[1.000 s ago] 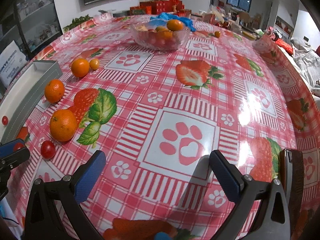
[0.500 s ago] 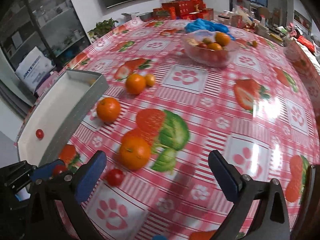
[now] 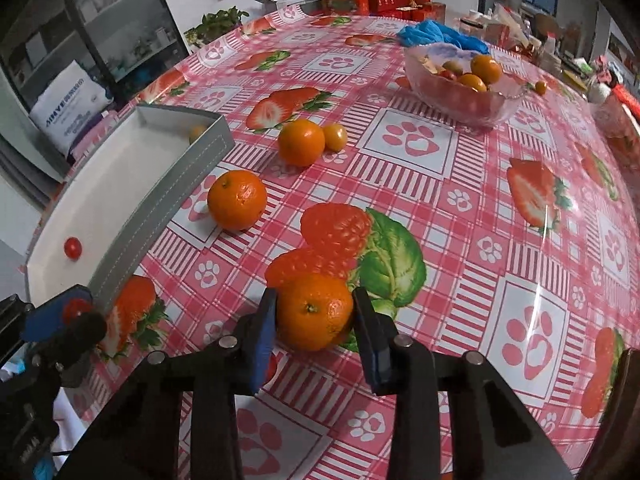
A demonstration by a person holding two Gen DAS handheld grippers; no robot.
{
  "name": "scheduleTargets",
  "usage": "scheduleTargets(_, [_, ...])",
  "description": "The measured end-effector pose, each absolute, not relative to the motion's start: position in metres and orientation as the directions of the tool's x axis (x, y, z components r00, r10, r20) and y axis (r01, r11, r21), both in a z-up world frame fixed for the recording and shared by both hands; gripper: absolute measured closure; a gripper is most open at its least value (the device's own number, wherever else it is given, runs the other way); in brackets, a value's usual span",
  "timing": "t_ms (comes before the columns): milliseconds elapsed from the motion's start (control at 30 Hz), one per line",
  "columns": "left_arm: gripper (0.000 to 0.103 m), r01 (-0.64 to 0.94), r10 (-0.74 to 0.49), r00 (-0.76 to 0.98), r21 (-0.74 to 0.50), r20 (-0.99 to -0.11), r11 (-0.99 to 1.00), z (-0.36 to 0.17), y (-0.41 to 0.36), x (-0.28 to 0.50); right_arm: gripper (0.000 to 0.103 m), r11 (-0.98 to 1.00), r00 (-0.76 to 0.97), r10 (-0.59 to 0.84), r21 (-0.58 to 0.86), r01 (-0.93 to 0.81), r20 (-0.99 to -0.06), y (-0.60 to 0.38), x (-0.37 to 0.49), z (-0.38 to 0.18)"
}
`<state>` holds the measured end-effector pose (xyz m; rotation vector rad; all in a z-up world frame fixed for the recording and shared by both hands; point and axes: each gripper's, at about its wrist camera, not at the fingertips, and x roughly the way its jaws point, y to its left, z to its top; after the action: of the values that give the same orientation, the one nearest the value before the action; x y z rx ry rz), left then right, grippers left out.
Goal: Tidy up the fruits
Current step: 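Grasp an orange mandarin with the right gripper while the left holds the tomato, then carry the tomato and mandarin over the white tray with both grippers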
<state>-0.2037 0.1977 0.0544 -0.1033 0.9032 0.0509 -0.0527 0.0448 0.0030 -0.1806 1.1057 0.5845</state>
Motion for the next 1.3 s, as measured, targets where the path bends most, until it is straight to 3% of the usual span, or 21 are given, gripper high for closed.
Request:
scheduleTargets(467, [0.081, -0.143, 0.02, 0.654, -0.098, -0.756, 0.985, 0.065, 0.234, -0.21, 0.063, 0.826, 0.32, 0.407, 0.195, -0.529, -0.855, 0.053, -0.051, 0.034])
scheduleTargets(1300, [0.081, -0.278, 0.093, 0.678, -0.138, -0.729, 0.951, 0.067, 0.318, -0.218, 0.063, 0.723, 0.277, 0.472, 0.187, -0.665, -0.837, 0.158, -0.067, 0.066])
